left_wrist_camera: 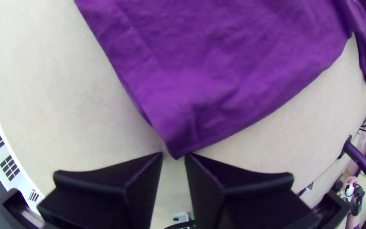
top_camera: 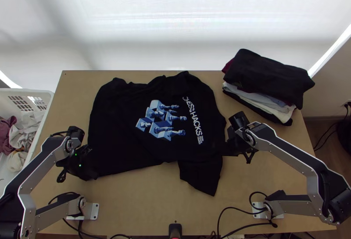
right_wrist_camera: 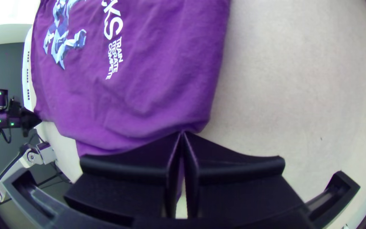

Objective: Fold the t-shirt

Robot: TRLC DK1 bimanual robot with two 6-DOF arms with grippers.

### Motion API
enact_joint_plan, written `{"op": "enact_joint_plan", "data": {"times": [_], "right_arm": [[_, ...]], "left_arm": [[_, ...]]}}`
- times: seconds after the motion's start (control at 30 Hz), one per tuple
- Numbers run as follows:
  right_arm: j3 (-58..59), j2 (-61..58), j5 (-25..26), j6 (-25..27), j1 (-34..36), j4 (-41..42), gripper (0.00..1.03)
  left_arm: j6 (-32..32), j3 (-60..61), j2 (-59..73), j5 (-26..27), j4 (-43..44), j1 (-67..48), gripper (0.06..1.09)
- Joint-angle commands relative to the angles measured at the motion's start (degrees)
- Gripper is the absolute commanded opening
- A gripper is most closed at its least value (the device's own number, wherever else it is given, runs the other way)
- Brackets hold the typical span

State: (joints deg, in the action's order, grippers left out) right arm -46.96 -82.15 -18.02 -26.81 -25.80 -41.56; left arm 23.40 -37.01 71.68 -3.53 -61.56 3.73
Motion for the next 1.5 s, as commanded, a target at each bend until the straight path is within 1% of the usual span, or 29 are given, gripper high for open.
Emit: {"op": "enact_joint_plan", "data": {"times": [0.0, 0.1, 0.3, 0.63, 0.8, 0.97, 1.1, 1.23, 1.33, 1.47], "right_arm": [[0.5, 1.7, 0.0, -1.0, 0.3, 0.2, 0.03], [0.5, 1.9, 0.0, -1.0, 0.4, 0.2, 0.03], [0.5, 2.5, 0.1, -1.1, 0.4, 0.2, 0.03], [-1.5, 5.1, 0.8, -1.0, 0.9, 0.2, 0.03], [-3.8, 8.1, 4.7, 0.4, 0.9, 0.4, 0.03], [-11.2, 11.0, 10.1, 2.1, 0.9, 2.1, 0.03], [-20.4, 10.7, 12.9, 4.3, 2.5, 2.9, 0.03], [-29.5, 7.6, 14.2, 6.5, 5.0, 3.9, 0.03], [-37.4, 4.5, 15.9, 8.3, 6.6, 4.0, 0.03], [-49.0, -0.1, 17.8, 9.7, 7.8, 3.7, 0.03]], "left_arm": [[0.0, 1.7, -0.2, 3.8, 4.2, -1.0, 0.1], [-1.2, 0.6, -1.5, 6.6, 3.8, -1.0, 0.1], [-3.0, -1.5, -3.2, 9.8, 3.5, 0.1, 0.1], [-14.6, -15.5, -6.1, 11.6, 3.2, 3.4, 0.1], [-20.7, -20.8, -8.5, 11.5, 4.4, 3.5, 0.1], [-25.5, -25.3, -9.6, 11.1, 8.6, 3.5, 0.1], [-30.8, -30.0, -8.6, 9.4, 11.5, 3.5, 0.1], [-34.2, -33.9, -8.7, 4.8, 18.1, 3.5, 0.1], [-36.6, -38.9, -8.4, 3.4, 22.6, 4.4, 0.1], [-38.8, -46.9, -6.6, 2.1, 26.1, 5.0, 0.1]]}}
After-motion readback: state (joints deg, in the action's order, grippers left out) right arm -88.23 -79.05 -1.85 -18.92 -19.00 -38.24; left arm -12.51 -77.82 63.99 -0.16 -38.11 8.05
